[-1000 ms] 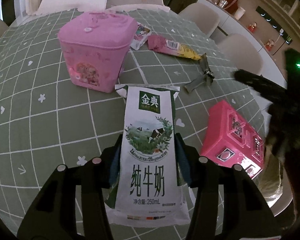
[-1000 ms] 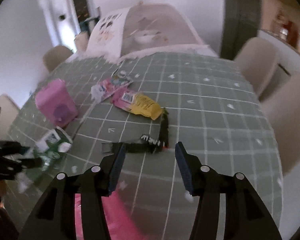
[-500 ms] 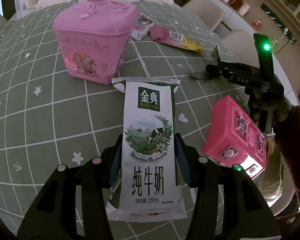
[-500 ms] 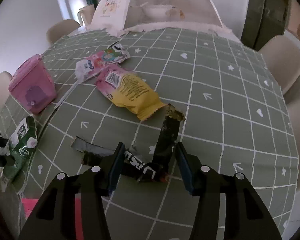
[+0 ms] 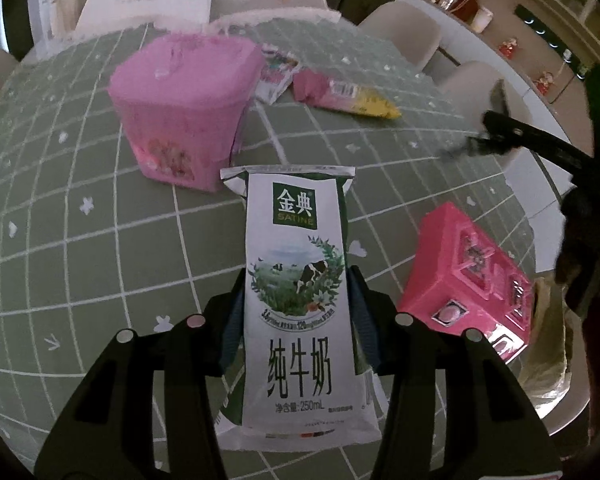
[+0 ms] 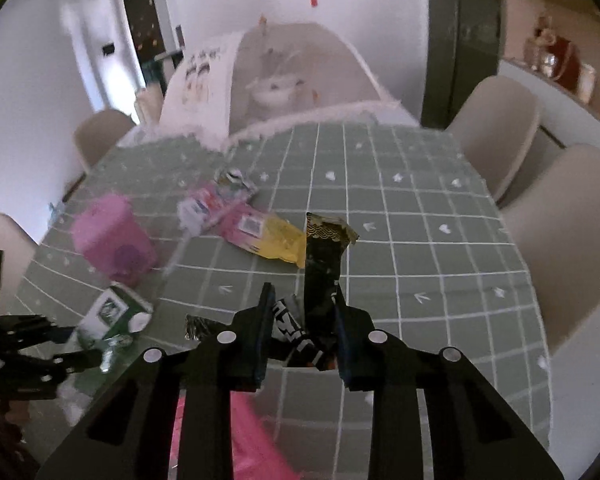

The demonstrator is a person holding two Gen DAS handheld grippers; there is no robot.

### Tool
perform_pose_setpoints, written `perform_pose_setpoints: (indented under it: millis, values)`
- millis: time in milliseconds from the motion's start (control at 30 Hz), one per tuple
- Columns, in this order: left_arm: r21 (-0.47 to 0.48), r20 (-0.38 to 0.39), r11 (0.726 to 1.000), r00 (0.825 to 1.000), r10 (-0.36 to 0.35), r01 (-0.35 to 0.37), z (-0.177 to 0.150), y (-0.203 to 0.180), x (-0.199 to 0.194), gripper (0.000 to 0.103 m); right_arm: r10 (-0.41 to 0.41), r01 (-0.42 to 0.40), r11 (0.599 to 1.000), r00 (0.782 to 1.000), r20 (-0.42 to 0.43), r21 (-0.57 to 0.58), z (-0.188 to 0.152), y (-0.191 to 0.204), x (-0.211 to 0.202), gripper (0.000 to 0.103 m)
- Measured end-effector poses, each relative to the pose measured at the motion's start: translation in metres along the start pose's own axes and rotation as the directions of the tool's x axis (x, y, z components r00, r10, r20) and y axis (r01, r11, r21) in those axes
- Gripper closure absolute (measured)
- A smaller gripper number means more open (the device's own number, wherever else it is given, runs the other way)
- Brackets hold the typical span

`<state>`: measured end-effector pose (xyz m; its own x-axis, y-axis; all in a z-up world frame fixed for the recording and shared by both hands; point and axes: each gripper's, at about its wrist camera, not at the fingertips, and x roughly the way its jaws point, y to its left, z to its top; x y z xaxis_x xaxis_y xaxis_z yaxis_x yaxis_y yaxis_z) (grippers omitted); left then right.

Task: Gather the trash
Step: 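Carry the milk carton and black wrapper over the bin with both tools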

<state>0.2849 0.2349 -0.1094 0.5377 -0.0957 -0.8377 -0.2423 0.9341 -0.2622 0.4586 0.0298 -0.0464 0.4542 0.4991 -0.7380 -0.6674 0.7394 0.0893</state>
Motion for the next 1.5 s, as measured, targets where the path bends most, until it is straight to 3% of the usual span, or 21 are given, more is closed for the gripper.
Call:
perform_pose_setpoints:
  millis: [233,433,567,833,1067,1267,1500]
  values:
    - [0.057,0.099,0.998,0.995,-0.026,0.021,0.003,-0.021,-0.041,0.058,-0.042,0.040,0.999,0.995,0.085,0.024,-0.023,0.025,-0.072,0.077]
    - [0.168,0.163,0.981,0.979,-0.125,0.098,0.005,-0.071,-0.073,0.058,-0.120,0.112,0.991,0.983,0.136,0.071,-0.060,0.029,-0.135,0.077]
    - [0.250,0.165,0.951,0.960,-0.226,0.181,0.004,-0.118,-0.080,0.058,-0.204,0.186,0.975,0.965,0.162,0.122,-0.090,0.022,-0.181,0.077]
    - [0.425,0.063,0.835,0.909,-0.412,0.349,-0.022,-0.229,-0.078,0.058,-0.389,0.341,0.905,0.906,0.167,0.257,-0.159,-0.018,-0.273,0.077]
    - [0.489,-0.043,0.751,0.873,-0.487,0.443,-0.049,-0.303,-0.065,0.058,-0.481,0.399,0.828,0.866,0.134,0.393,-0.218,-0.060,-0.319,0.077]
    - [0.508,-0.080,0.734,0.873,-0.480,0.450,-0.062,-0.330,-0.054,0.058,-0.468,0.381,0.805,0.879,0.093,0.455,-0.251,-0.092,-0.311,0.077]
    - [0.490,-0.065,0.774,0.902,-0.427,0.402,-0.059,-0.324,-0.048,0.058,-0.384,0.316,0.809,0.922,0.038,0.496,-0.269,-0.116,-0.254,0.076]
